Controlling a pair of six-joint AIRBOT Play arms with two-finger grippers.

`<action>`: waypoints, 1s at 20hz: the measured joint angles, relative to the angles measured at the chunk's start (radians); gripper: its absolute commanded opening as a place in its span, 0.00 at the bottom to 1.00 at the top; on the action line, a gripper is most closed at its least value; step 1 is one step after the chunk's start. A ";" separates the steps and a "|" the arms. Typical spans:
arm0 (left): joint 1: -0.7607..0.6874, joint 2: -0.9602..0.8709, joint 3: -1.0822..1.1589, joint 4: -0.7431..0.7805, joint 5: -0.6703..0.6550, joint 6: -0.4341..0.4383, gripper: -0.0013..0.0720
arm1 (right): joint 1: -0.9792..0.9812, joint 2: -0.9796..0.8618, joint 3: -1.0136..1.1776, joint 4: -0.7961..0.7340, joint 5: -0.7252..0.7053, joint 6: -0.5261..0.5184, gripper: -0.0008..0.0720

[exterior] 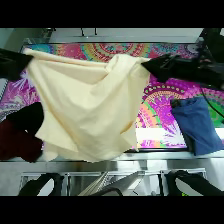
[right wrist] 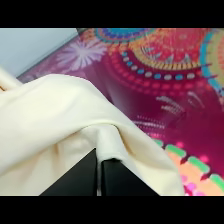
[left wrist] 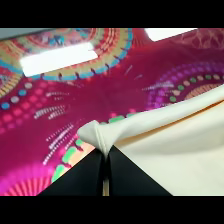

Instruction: Fold the shirts.

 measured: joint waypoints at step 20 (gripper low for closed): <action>-0.025 -0.747 0.219 0.000 -0.256 -0.217 0.90 | -0.021 -0.615 -0.002 -0.156 0.017 0.040 0.03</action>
